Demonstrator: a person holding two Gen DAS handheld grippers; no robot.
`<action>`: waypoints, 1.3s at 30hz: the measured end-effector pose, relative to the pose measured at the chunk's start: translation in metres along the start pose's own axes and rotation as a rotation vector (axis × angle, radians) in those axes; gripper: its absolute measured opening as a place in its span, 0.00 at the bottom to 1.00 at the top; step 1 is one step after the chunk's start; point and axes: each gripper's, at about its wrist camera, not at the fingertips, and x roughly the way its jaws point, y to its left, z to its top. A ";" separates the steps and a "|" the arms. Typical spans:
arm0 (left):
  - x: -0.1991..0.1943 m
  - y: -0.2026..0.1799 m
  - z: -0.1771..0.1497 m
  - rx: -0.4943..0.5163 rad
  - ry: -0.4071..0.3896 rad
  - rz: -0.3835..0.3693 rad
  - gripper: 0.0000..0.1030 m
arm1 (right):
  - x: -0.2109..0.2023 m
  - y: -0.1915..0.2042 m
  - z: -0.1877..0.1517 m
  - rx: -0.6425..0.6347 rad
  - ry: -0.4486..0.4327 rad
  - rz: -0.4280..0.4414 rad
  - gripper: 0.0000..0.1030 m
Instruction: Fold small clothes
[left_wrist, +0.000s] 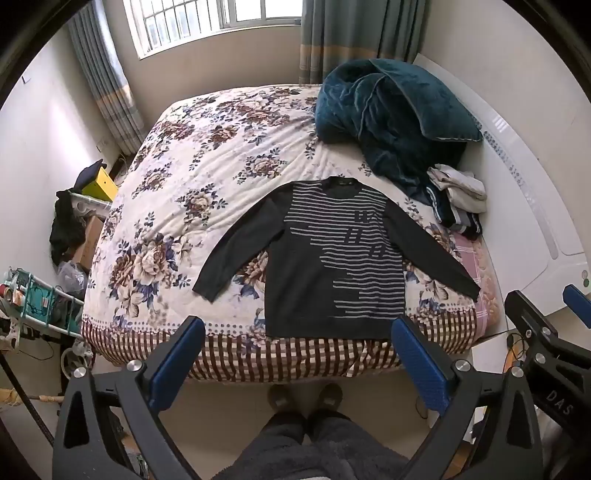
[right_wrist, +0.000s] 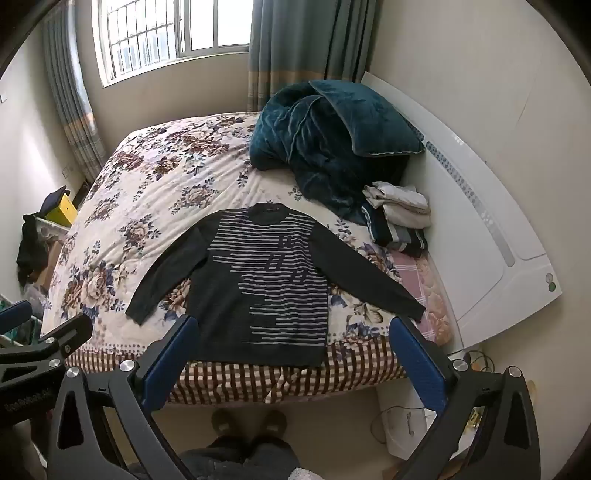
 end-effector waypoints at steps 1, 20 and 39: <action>0.000 0.000 0.000 0.002 0.001 0.004 1.00 | 0.000 0.000 0.000 0.002 -0.002 0.003 1.00; -0.005 -0.007 0.011 -0.002 -0.009 -0.012 1.00 | -0.012 -0.003 0.007 -0.014 -0.017 0.009 1.00; -0.019 -0.006 0.015 -0.012 -0.029 -0.028 1.00 | -0.025 -0.007 0.017 -0.027 -0.036 0.008 1.00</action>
